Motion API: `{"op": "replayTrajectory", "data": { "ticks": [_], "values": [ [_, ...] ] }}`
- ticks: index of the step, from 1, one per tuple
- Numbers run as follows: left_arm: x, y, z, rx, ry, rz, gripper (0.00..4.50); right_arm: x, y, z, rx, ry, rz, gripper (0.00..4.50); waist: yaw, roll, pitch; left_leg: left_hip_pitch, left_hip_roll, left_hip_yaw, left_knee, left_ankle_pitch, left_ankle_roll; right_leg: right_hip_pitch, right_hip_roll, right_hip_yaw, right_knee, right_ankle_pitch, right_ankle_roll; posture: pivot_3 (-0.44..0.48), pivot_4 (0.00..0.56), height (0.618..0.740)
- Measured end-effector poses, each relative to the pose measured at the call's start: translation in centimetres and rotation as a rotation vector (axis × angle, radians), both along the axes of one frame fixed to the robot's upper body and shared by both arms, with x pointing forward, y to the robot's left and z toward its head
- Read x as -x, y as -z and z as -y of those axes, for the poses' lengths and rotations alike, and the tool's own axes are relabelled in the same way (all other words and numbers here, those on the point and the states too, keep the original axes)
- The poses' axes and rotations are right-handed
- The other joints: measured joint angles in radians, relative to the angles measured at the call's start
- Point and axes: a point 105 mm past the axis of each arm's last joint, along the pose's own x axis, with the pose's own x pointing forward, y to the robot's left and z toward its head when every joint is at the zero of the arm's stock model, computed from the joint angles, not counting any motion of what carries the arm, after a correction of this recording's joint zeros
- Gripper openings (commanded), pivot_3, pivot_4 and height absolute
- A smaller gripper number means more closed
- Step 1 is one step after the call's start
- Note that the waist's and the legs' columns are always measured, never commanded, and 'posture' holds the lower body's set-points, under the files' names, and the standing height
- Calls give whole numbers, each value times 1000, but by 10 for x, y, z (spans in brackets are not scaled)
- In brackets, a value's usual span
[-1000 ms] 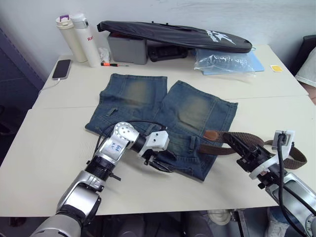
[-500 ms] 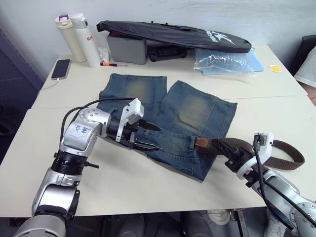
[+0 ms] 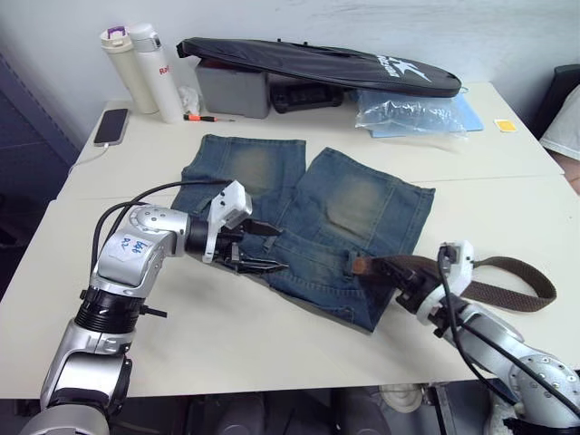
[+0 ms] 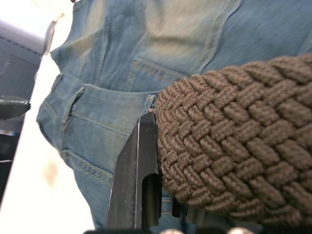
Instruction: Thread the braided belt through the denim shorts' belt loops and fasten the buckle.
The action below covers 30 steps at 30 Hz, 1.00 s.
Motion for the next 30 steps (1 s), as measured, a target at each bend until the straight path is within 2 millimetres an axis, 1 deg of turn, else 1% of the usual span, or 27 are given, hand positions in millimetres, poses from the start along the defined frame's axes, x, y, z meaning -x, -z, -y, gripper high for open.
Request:
{"op": "replayTrajectory", "data": {
  "ticks": [3, 8, 10, 11, 16, 17, 20, 23, 26, 30],
  "values": [
    [1, -2, 3, 2, -8, 16, 4465, -10, 6, -11, -21, -10, 1, 0, -3, 0, 0, 0, 0, 0, 0, 0, 0, 0, 0, 0, 1, 0, 0, 0, 150, 740],
    [0, 1, 10, 10, -18, 9, 4465, -24, 14, -16, -10, -3, 8, 0, -8, -1, -1, 0, 0, 0, 0, 0, -1, 0, 0, 0, 5, 0, 0, 0, 150, 740],
    [0, 0, 12, 13, -19, 13, 4500, -25, 14, -17, -12, 2, 13, 891, -11, -2, -1, 0, 0, 0, 0, 0, -1, 0, 0, 0, 6, 0, 0, 0, 150, 740],
    [0, 1, 12, 13, -20, 14, 4500, -25, 15, -17, -22, 9, 8, 1167, -14, -2, -1, 0, 0, 0, 0, 0, -1, 0, 0, 0, 6, 0, 0, 0, 150, 740],
    [2, 4, 17, 7, -7, 5, 4500, -19, 12, -13, -33, 31, 25, 3580, -16, -2, -1, 0, 0, 0, -1, 0, -1, 0, 0, 0, 6, 0, 0, 0, 150, 740],
    [2, 5, 18, 6, -5, 4, 4500, -17, 12, -11, -35, 38, 25, 3580, -16, -2, -2, 0, 0, 0, -1, 0, -1, 0, 0, 0, 5, 0, 0, 0, 150, 740],
    [4, 7, 22, -1, 24, 0, 4500, -5, 14, 1, -88, 103, 0, 3580, -12, -3, -2, 0, 0, 0, -1, 0, -1, 0, 0, 0, 5, 0, 0, 0, 150, 740],
    [4, 8, 24, -8, 45, 0, 4500, 7, 15, 8, -158, 147, -19, 3580, -15, -3, -2, 0, 0, 0, -1, 0, -1, 0, 0, 0, 5, 0, 0, 0, 150, 740],
    [1, 3, 30, -4, 66, 21, 4500, 11, 16, 10, -222, 180, -32, 3580, -18, -3, -2, 0, 0, 0, -1, 0, -1, 0, 0, 0, 2, 0, 0, 0, 150, 740],
    [0, 1, 35, 5, 88, 27, 4500, 13, 15, 13, -293, 225, -39, 3580, -21, -2, -2, 0, 0, -1, -1, 0, -1, 0, 0, 0, 3, 0, 0, 0, 150, 740]
  ]
}}
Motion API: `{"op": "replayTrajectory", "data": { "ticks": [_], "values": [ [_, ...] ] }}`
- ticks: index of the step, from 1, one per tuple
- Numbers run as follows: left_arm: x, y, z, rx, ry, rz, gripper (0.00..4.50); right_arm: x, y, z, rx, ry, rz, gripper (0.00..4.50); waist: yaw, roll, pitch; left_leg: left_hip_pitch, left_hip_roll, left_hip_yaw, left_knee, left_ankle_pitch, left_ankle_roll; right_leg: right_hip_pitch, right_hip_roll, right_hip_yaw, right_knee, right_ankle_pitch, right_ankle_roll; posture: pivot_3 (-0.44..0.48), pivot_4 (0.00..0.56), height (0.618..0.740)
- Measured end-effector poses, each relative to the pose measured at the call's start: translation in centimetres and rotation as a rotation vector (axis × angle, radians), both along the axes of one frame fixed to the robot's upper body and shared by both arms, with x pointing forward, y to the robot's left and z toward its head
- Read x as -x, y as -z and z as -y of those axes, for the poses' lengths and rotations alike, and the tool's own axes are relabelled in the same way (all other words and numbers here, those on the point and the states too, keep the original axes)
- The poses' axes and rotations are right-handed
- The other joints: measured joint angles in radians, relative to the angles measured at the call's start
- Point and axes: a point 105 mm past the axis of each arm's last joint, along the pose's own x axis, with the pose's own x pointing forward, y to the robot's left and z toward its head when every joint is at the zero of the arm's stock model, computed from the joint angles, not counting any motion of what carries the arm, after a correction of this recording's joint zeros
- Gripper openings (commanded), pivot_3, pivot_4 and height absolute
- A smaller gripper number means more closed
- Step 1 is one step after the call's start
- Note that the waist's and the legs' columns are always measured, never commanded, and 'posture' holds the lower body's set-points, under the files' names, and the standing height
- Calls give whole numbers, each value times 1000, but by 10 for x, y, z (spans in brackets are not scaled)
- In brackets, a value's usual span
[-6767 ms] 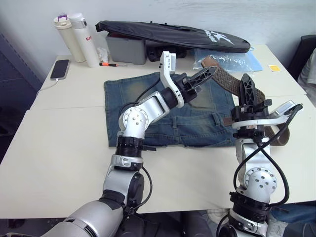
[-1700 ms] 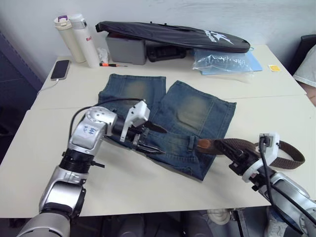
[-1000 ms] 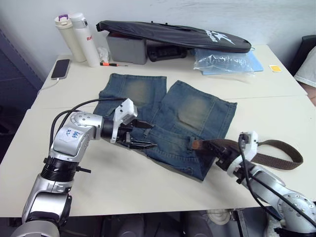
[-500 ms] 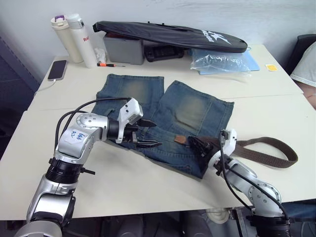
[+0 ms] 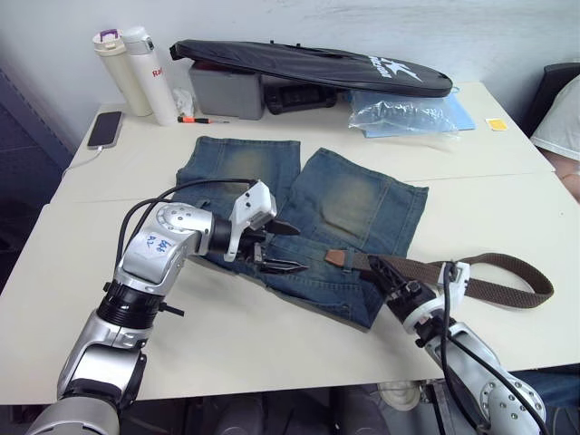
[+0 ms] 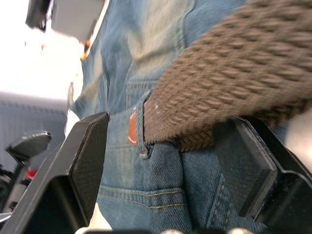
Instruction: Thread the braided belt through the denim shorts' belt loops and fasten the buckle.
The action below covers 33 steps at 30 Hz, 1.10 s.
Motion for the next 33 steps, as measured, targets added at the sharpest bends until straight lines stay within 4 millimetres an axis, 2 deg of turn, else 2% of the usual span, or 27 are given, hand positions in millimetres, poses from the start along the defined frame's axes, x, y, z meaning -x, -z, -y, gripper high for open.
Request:
{"op": "replayTrajectory", "data": {
  "ticks": [3, 8, 15, 18, 24, 28, 33],
  "values": [
    [0, 2, 1, -3, 9, -9, 4500, 0, -1, 2, -57, 38, 0, 3580, 0, 0, 0, 0, 0, 0, 0, 0, 0, 0, 0, 0, 1, 0, 0, 0, 150, 740],
    [-2, 4, 1, -5, 11, -12, 4500, 1, -7, 24, -197, 174, 30, 3580, 2, 0, 0, 0, 0, 0, 0, 0, 0, 0, 0, 0, 1, 0, 0, 0, 150, 740],
    [-1, 4, 2, -6, 19, -12, 4500, 5, -5, 35, -195, 216, 21, 3580, 1, 1, 0, 0, 0, 0, -1, 0, 0, 0, 0, 0, 1, 0, 0, 0, 150, 740],
    [-1, 4, 2, -6, 20, -12, 4500, 4, -5, 35, -192, 217, 23, 2778, 1, 1, 0, 0, 0, 0, 0, 0, 0, 0, 0, 0, 0, 0, -1, 0, 150, 740],
    [-1, 4, 1, -8, 19, -12, 4500, 0, -5, 25, -155, 182, 22, 66, 0, 1, 0, 0, 0, 0, -1, 0, 0, 0, 0, 0, -1, 0, -1, 0, 150, 740],
    [-2, 4, -1, -14, 14, -10, 4500, -1, -2, 13, -95, 129, 4, 66, 0, 1, 0, 0, 0, 0, -1, 0, 0, -1, 0, 0, -1, 0, -1, 0, 150, 740],
    [-2, 3, -4, -25, 6, -3, 4500, -11, -6, -14, 19, 15, 24, 66, -2, 1, 0, 0, 0, 0, -1, 0, 0, -1, 0, 0, -1, 0, -1, 0, 150, 740]
  ]
}}
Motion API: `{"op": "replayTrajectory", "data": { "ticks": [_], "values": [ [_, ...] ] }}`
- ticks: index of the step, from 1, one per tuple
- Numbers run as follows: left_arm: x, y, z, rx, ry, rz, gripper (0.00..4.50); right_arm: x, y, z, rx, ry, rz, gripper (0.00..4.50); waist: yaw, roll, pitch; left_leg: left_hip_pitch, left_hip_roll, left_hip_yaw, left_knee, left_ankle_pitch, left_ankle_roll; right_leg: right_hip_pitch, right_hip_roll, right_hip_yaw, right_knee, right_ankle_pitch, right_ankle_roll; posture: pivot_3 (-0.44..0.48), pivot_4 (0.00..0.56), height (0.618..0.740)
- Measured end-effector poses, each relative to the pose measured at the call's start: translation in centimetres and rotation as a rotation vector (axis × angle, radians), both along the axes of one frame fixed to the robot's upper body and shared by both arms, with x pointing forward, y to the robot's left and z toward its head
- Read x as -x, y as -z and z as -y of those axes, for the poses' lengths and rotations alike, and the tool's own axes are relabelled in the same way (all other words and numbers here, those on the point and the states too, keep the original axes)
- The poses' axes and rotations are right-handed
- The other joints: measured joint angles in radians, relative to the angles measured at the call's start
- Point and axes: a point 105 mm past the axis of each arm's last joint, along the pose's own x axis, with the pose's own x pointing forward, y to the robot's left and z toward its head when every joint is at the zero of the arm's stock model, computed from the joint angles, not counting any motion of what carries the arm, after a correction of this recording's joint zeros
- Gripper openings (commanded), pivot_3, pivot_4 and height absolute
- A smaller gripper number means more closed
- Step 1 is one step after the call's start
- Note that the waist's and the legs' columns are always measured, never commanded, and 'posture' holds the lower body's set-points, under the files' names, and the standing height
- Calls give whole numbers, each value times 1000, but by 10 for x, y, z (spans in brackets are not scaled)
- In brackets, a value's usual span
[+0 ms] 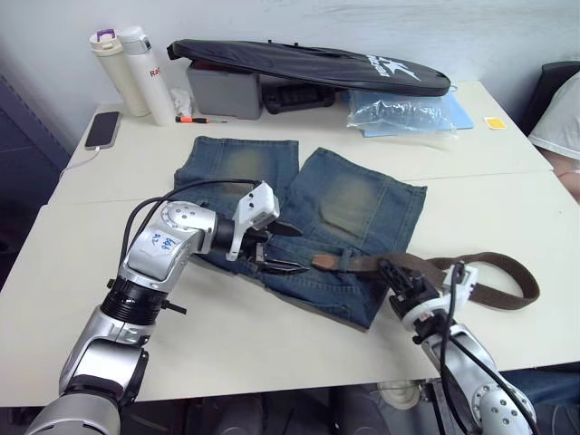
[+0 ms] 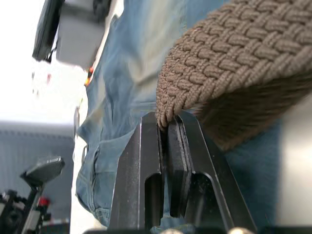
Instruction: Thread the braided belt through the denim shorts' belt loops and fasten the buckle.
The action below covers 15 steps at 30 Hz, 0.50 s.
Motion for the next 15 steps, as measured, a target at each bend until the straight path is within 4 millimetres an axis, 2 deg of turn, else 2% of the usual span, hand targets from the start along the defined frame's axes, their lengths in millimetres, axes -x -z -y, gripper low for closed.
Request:
{"op": "replayTrajectory", "data": {
  "ticks": [5, 9, 12, 14, 15],
  "values": [
    [0, -1, -2, -11, -5, 2, 4500, -18, 7, -25, 145, -84, 16, 66, 0, 0, 0, 0, 0, 0, 0, 0, 0, -1, 0, 0, 1, 0, 0, 0, 150, 740],
    [0, -1, -4, -18, -11, 2, 4500, -30, 6, -31, 172, -84, 45, 66, 0, -1, -1, 0, 0, 0, 0, 0, -1, -1, 0, 0, 3, 0, 0, 0, 150, 740],
    [1, -1, -4, -19, -11, 1, 4500, -32, 6, -34, 173, -93, 50, 66, -3, -2, -1, 0, 0, 0, 0, 0, -1, -1, 0, 0, 4, 0, 0, 0, 150, 740],
    [1, -1, -4, -19, -10, 1, 4500, -32, 7, -36, 179, -109, 45, 816, -5, -2, -1, 1, 0, 0, 0, 0, -1, -1, 1, 0, 4, 0, 0, 0, 150, 740],
    [1, -1, -4, -19, -10, 1, 4500, -32, 9, -35, 175, -115, 36, 1051, -4, -2, -1, 1, 0, 0, 0, 0, -1, -1, 1, 0, 4, 0, 0, 0, 150, 740]
  ]
}}
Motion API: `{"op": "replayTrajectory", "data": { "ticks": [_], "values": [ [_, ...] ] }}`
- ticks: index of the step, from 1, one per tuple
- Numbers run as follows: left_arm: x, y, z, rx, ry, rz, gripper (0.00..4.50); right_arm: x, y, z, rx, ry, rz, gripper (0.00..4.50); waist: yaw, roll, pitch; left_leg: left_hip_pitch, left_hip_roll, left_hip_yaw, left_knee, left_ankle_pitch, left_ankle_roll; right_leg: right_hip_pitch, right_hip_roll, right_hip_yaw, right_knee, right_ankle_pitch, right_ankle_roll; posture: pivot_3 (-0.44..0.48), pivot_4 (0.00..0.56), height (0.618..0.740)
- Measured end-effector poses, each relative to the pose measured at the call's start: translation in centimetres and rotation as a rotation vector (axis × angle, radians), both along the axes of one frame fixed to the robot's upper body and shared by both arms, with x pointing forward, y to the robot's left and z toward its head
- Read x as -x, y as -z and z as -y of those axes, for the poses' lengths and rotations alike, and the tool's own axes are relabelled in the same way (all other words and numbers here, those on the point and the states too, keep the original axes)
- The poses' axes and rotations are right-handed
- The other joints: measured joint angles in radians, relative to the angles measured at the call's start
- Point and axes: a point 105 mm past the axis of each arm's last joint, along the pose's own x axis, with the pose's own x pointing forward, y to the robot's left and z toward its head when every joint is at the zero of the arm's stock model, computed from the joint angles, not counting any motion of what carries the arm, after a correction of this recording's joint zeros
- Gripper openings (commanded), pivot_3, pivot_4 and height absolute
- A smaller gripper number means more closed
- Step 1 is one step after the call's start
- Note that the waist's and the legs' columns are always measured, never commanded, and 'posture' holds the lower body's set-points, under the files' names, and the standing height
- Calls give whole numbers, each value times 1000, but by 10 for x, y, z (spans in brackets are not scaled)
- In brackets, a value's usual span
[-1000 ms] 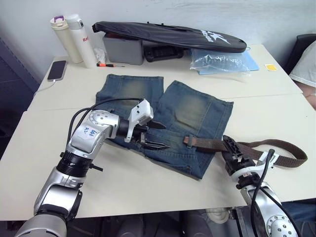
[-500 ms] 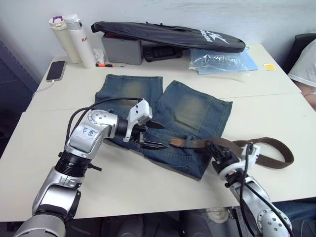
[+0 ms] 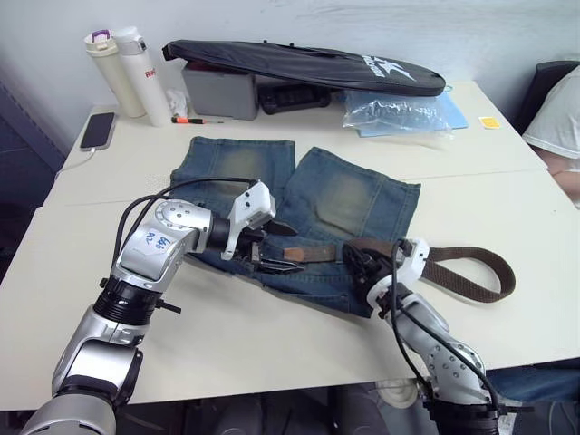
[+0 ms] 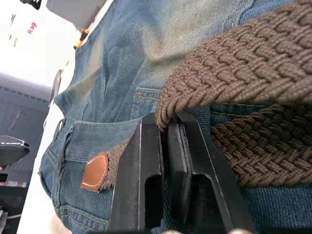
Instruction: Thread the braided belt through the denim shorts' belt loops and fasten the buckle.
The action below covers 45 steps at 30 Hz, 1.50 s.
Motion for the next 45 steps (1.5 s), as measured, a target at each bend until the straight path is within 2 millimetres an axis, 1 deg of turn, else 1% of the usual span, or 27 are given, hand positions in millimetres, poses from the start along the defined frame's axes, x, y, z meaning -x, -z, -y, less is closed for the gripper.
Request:
{"op": "replayTrajectory", "data": {
  "ticks": [1, 2, 3, 4, 7, 8, 9, 11, 13, 15, 17, 20, 21, 22, 24, 26, 30, 31, 33, 35, 36, 38, 39, 40, 41, 43, 45],
  "values": [
    [0, 0, 0, 0, 0, 0, 4500, 1, -1, -1, -11, -7, 2, 1565, 1, 0, 0, 0, 0, 0, 0, 0, 0, 0, 0, 0, 0, 0, 0, 0, 150, 740],
    [0, 0, 0, 1, 1, 0, 4500, 3, -2, 1, -14, -8, 5, 1925, 2, 0, 0, 0, 0, 0, 0, 0, 0, 0, 0, 0, 0, 0, 0, 0, 150, 740],
    [0, 0, 2, 4, 5, 2, 4500, 6, -5, 4, -15, -13, 13, 2434, 3, 0, 0, 0, 0, 0, 0, 0, 0, 0, 0, 0, 0, 0, 0, 0, 150, 740],
    [0, -1, 3, 8, 9, 4, 4500, 12, -7, 6, 0, -28, 20, 2805, 4, 0, 0, -1, 0, 0, 0, 0, 0, 0, 0, 0, 0, 0, 0, 0, 150, 740],
    [-2, 0, 4, 15, 11, 3, 4500, 34, -8, 18, 113, -95, 21, 4220, 10, 0, 0, -1, -2, 0, 0, 0, 0, 1, -2, 0, -2, 0, 0, 0, 150, 740],
    [-2, 1, 4, 16, 14, 4, 4500, 42, -4, 22, 153, -120, -2, 4476, 10, 0, 0, -2, -3, 0, 0, 0, 0, 1, -2, 0, -2, 0, 0, 0, 150, 740],
    [-2, 1, 4, 16, 16, 5, 4500, 46, -3, 25, 166, -130, -15, 4476, 9, -1, 0, -2, -2, 0, 0, 0, 0, 1, -2, 0, -2, 0, 0, 0, 150, 740],
    [-3, 1, 6, 19, 27, 6, 4500, 60, -7, 26, 202, -210, -20, 4476, 9, -1, 0, -1, -3, 1, 1, 0, 0, 1, -2, 0, -6, 0, 1, 0, 150, 740],
    [-6, -1, 6, 19, 30, 16, 4500, 69, -12, 28, 266, -277, -17, 4476, 7, -1, 1, -1, -2, 1, 1, 0, 0, 1, -1, 0, -7, 0, 1, 0, 150, 740],
    [-8, -4, 5, 17, 32, 31, 4500, 73, -16, 31, 342, -332, -5, 4476, 6, -1, 1, -1, -1, 0, 1, 0, 1, 1, -1, -1, -7, 0, 1, 0, 150, 740],
    [-10, -3, 4, 14, 30, 31, 4500, 74, -25, 27, 422, -406, 47, 4476, 6, -1, 1, -1, -1, 0, 0, 0, 1, 1, 0, -1, -7, 0, 1, 0, 150, 740],
    [-11, -3, 0, -2, 27, 41, 4500, 65, -46, 14, 707, -549, 225, 4476, 5, -1, 2, -1, -1, 0, 1, 0, 1, 1, 0, -1, -7, 1, 1, 0, 150, 740],
    [-11, -3, -3, -10, 21, 42, 4500, 64, -50, 10, 789, -597, 268, 4476, 6, -1, 2, -1, -1, -1, 1, 0, 1, 1, 0, -1, -7, 0, 1, 0, 150, 740],
    [-12, -3, -5, -14, 17, 44, 4500, 64, -49, 10, 833, -623, 280, 4476, 8, -1, 2, -1, -1, -1, 0, 0, 1, 0, 0, -1, -7, 0, 1, 0, 150, 740],
    [-13, -2, -17, -36, -10, 45, 4500, 66, -40, 6, 972, -743, 297, 4476, 12, -1, 2, -3, -1, -2, 0, 0, 1, 0, 0, -3, -8, 0, 1, 0, 150, 740],
    [-14, -3, -27, -41, -45, 48, 4500, 65, -31, 0, 1050, -831, 325, 4476, 11, -2, 2, -3, -1, -1, 0, 0, 1, 0, -1, -2, -8, 0, 1, 0, 150, 740],
    [-10, 0, -32, -47, -57, 43, 4500, 59, -15, -5, 1105, -926, 330, 4476, 11, -2, 2, -3, -2, -1, 1, 0, 0, 1, -2, -2, -8, 1, 2, 0, 150, 740],
    [-10, 1, -32, -48, -58, 42, 4500, 58, -10, -6, 1098, -940, 317, 4242, 12, -3, 2, -3, -2, -1, 1, 0, 0, 1, -2, -2, -8, 1, 2, 0, 150, 740],
    [-9, 3, -33, -48, -70, 33, 4500, 56, -1, -7, 1095, -966, 297, 3607, 13, -3, 2, -3, -2, -1, 1, 0, 0, 1, -2, -2, -8, 1, 2, 0, 150, 740],
    [-7, 2, -33, -52, -72, 38, 4500, 48, -2, -4, 1132, -952, 301, 2519, 12, -3, 2, -2, -2, -1, 1, 0, -1, 1, -2, -2, -8, 1, 2, 0, 150, 740],
    [-6, 1, -33, -55, -67, 45, 4500, 44, -2, 0, 1149, -942, 301, 2054, 13, -3, 2, -2, -2, -1, 1, 1, -1, 1, -2, -2, -8, 1, 2, 0, 150, 740],
    [-5, -1, -34, -62, -68, 52, 4500, 41, -1, 2, 1170, -946, 314, 1034, 16, -3, 2, -2, -2, -1, 1, 1, -1, 1, -2, -2, -7, 1, 2, 0, 150, 740],
    [-4, -3, -33, -60, -67, 59, 4500, 42, -1, 7, 1195, -963, 327, 552, 21, -2, 2, -2, -3, -1, 1, 1, -2, 1, -2, -2, -7, 1, 2, 0, 150, 740],
    [-4, -5, -33, -58, -67, 64, 4500, 42, -1, 12, 1223, -972, 335, 167, 25, -2, 2, -2, -3, -1, 2, 1, -2, 1, -2, -2, -8, 1, 2, 0, 150, 740],
    [-4, -5, -34, -55, -70, 66, 4500, 41, -2, 18, 1257, -982, 347, 38, 30, -3, 2, -2, -3, -1, 2, 1, -2, 2, -2, -2, -8, 1, 2, 0, 150, 740],
    [-5, -6, -34, -52, -76, 68, 4500, 39, -3, 31, 1313, -998, 368, 38, 35, -3, 2, -2, -4, -1, 2, 1, -2, 2, -3, -2, -8, 1, 3, 0, 150, 740],
    [-5, -6, -33, -47, -75, 68, 4500, 37, -5, 50, 1384, -1024, 389, 38, 37, -3, 2, -2, -5, -1, 3, 1, -2, 3, -4, -2, -9, 1, 3, 0, 150, 740]
  ]
}}
